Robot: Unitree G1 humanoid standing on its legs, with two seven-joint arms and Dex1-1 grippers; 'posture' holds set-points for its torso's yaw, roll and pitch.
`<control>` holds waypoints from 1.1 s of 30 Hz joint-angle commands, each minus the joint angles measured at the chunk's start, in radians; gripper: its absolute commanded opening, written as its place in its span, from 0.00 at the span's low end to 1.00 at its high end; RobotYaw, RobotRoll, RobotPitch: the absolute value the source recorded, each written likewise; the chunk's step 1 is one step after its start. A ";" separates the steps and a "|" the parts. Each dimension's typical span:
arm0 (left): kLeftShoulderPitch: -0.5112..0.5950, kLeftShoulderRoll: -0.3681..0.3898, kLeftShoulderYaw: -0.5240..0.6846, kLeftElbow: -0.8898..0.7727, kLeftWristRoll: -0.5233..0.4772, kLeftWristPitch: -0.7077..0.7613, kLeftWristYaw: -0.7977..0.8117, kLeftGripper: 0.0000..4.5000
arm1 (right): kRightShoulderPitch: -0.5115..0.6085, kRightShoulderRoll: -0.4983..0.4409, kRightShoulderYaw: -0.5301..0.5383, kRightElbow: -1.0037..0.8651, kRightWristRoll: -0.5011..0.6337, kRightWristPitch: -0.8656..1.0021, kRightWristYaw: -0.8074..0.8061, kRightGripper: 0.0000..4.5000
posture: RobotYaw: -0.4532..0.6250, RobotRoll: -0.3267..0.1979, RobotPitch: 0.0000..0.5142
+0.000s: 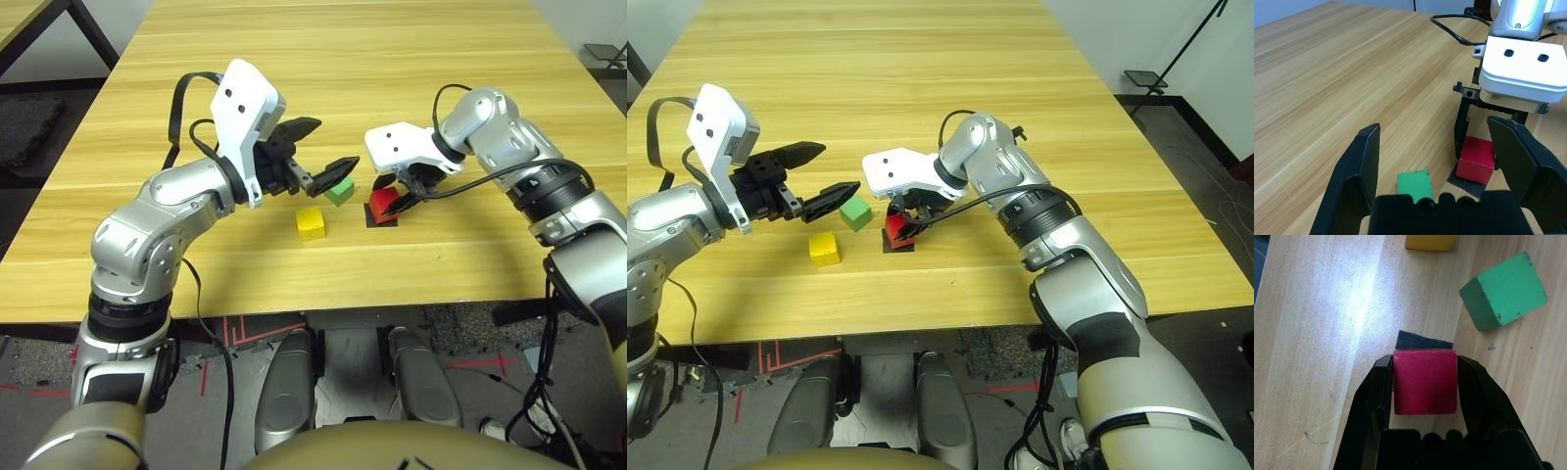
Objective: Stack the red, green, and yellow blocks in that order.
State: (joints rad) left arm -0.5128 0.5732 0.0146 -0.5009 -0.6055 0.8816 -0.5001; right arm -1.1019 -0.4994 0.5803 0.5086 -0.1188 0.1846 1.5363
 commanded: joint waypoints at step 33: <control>-0.054 -0.024 -0.214 0.292 0.216 -0.023 -0.058 1.00 | 0.165 -0.173 -0.451 -0.212 0.348 0.253 -0.013 0.99 | 0.67 0.35 0.23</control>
State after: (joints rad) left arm -0.5576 0.5545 -0.1760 -0.2313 -0.4067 0.8748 -0.5374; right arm -0.9583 -0.6685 0.1464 0.3435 0.2018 0.4094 1.5395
